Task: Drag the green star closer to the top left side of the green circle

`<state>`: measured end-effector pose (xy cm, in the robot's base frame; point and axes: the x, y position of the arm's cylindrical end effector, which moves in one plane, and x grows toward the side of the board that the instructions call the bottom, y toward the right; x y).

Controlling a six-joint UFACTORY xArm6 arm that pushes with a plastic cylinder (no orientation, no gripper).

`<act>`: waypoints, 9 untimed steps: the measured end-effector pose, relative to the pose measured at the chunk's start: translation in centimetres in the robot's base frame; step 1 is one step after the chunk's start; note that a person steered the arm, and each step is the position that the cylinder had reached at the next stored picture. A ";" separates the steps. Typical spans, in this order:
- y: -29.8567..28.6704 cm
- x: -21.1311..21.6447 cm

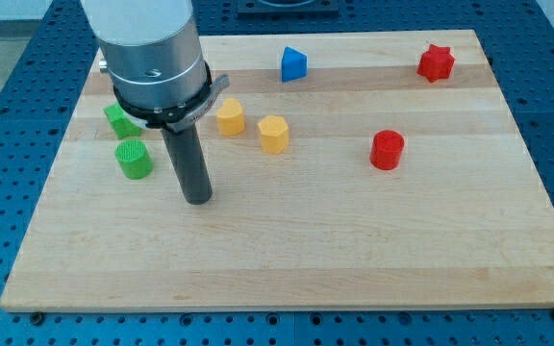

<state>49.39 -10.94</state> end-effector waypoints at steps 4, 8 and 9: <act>-4.5 -13.5; -9.2 -14.6; -10.0 -14.6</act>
<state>34.82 -20.93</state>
